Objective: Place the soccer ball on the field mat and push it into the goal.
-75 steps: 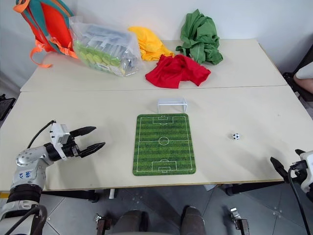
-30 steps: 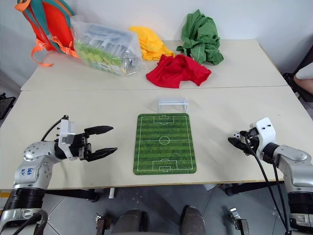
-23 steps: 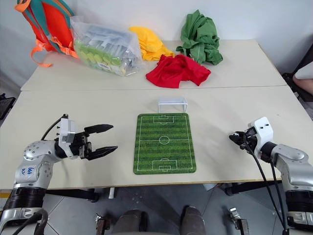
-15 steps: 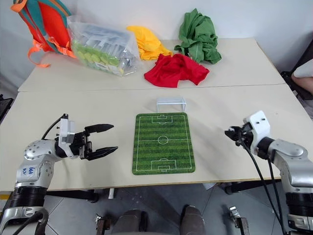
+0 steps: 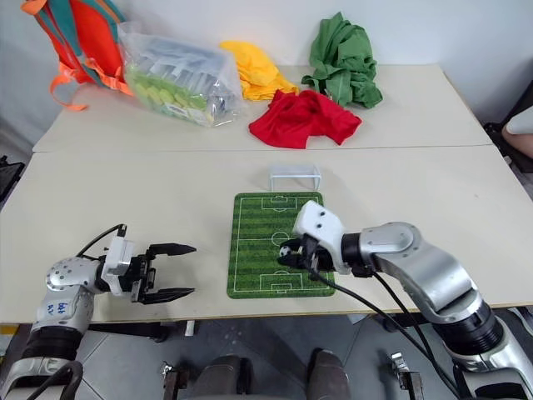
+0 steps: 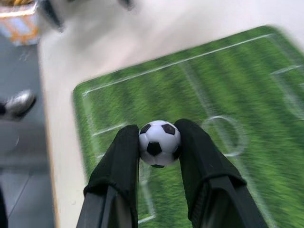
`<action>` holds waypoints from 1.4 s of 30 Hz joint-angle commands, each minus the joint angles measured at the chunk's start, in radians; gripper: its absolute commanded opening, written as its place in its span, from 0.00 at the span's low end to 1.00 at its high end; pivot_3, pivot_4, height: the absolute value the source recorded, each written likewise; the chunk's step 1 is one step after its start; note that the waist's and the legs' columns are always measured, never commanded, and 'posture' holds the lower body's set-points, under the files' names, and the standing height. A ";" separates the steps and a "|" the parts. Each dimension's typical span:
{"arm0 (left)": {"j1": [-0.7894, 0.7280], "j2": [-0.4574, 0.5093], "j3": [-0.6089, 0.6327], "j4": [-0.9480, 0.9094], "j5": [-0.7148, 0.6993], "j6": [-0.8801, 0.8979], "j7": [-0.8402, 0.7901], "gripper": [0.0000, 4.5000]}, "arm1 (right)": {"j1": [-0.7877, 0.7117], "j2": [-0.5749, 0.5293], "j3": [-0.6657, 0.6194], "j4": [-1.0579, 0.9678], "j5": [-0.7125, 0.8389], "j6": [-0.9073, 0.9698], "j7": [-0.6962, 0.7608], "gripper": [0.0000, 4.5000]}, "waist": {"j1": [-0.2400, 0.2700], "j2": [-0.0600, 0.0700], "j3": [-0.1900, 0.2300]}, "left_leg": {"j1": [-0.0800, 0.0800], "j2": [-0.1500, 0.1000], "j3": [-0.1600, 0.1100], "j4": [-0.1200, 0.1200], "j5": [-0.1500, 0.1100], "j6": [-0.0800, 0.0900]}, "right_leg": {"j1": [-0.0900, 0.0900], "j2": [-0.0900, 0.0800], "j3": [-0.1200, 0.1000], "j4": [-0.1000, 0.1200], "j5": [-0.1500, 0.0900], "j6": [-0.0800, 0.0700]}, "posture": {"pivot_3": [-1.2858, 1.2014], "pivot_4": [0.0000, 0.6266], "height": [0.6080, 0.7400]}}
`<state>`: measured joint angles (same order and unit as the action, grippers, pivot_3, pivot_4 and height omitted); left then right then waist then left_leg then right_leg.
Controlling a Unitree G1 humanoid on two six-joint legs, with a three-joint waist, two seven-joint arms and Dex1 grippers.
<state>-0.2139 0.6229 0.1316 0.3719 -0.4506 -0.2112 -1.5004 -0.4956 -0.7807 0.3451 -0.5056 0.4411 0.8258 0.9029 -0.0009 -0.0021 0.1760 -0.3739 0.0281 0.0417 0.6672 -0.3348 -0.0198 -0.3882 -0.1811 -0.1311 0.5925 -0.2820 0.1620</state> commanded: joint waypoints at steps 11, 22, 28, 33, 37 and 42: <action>0.109 -0.008 0.005 -0.176 -0.038 0.031 0.043 1.00 | -0.010 0.035 0.134 0.117 -0.166 -0.174 0.113 0.19 | -0.002 0.000 0.000 | -0.001 0.001 0.002 0.002 0.000 0.000 | -0.002 0.000 0.001 0.003 0.000 0.000 | 0.52 0.24 1.00; 0.097 -0.014 0.006 -0.186 -0.039 0.044 0.069 1.00 | -0.022 0.092 0.142 0.166 -0.225 -0.203 0.141 0.19 | -0.004 0.000 0.000 | 0.000 0.001 0.002 0.002 0.000 0.000 | -0.002 0.000 0.001 0.003 0.000 0.000 | 0.52 0.24 1.00; 0.091 -0.018 0.004 -0.187 -0.035 0.046 0.079 1.00 | -0.010 0.098 0.142 0.182 -0.249 -0.223 0.146 0.19 | -0.004 0.000 0.000 | 0.000 0.001 0.003 0.002 0.000 0.000 | -0.002 0.000 0.001 0.003 0.000 0.000 | 0.52 0.24 1.00; 0.077 -0.024 -0.002 -0.178 -0.027 0.043 0.089 1.00 | -0.014 0.097 0.127 0.173 -0.251 -0.227 0.151 0.19 | -0.003 0.000 0.000 | 0.000 0.001 0.003 0.002 0.000 0.000 | -0.002 0.000 0.001 0.004 0.000 0.000 | 0.52 0.24 1.00; 0.066 -0.029 -0.007 -0.166 -0.023 0.040 0.092 1.00 | -0.016 0.096 0.120 0.178 -0.253 -0.228 0.153 0.19 | -0.003 0.000 0.000 | 0.000 0.001 0.003 0.003 0.000 0.000 | -0.002 0.000 0.002 0.004 0.000 0.000 | 0.52 0.24 1.00; 0.052 -0.038 -0.012 -0.154 -0.020 0.035 0.097 1.00 | -0.016 0.095 0.109 0.168 -0.252 -0.233 0.152 0.55 | -0.003 0.000 0.000 | 0.000 0.001 0.003 0.003 0.000 0.000 | -0.002 0.000 0.002 0.004 0.000 0.000 | 0.52 0.24 1.00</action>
<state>-0.1515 0.5890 0.1168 0.2156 -0.4652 -0.1651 -1.4092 -0.5067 -0.6881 0.4816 -0.3199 0.1911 0.5947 1.0580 -0.0038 -0.0024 0.1761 -0.3739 0.0290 0.0448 0.6710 -0.3347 -0.0202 -0.3906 -0.1811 -0.1294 0.5970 -0.2819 0.1618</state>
